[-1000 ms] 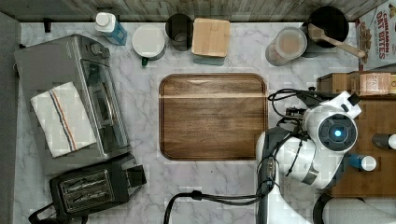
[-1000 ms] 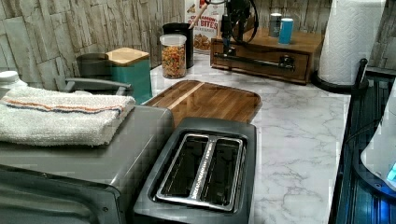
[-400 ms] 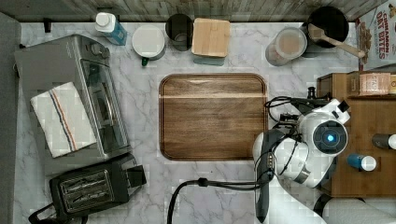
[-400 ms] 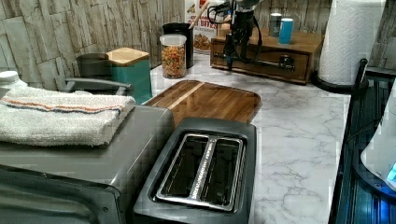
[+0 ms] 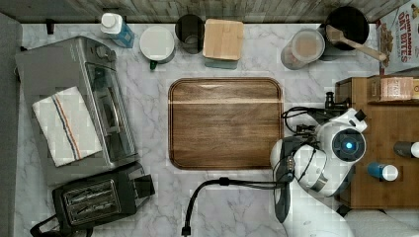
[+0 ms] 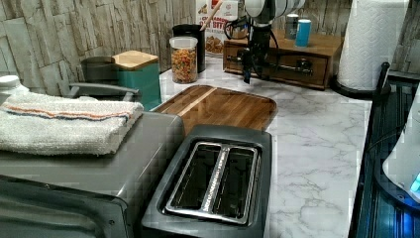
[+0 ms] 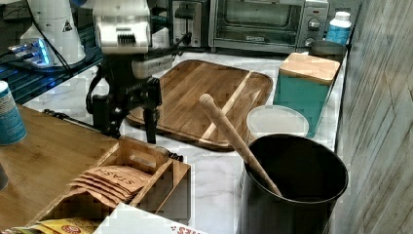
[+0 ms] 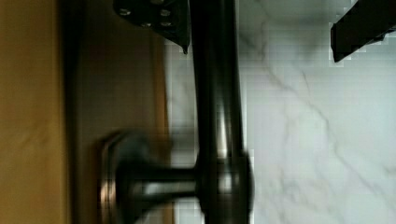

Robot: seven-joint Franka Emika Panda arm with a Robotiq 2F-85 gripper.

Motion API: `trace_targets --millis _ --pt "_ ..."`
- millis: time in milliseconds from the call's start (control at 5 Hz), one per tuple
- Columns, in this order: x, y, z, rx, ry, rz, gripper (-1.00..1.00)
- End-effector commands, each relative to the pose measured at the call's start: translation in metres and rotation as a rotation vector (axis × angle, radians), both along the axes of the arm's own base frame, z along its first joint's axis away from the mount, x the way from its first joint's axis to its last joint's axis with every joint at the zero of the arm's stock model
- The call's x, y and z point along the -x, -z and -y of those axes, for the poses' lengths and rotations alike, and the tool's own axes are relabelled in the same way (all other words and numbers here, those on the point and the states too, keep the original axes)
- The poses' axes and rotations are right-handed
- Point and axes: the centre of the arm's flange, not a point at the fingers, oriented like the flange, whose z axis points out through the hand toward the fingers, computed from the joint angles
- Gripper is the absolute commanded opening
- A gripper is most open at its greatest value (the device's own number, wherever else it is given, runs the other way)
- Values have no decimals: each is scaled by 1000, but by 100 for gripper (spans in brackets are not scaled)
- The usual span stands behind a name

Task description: Open the drawer.

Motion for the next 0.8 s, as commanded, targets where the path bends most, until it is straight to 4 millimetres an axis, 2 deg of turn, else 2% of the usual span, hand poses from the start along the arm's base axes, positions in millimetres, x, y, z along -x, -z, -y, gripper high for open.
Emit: trace_targets --millis 200,400,600,800 --pt "-4 -19 -21 -46 8 -23 100" --pt "-1 -26 -46 -114 -47 8 100" --pt "-13 -27 -75 -206 -110 -45 100" --pt "-15 -30 -114 -249 -228 -64 100"
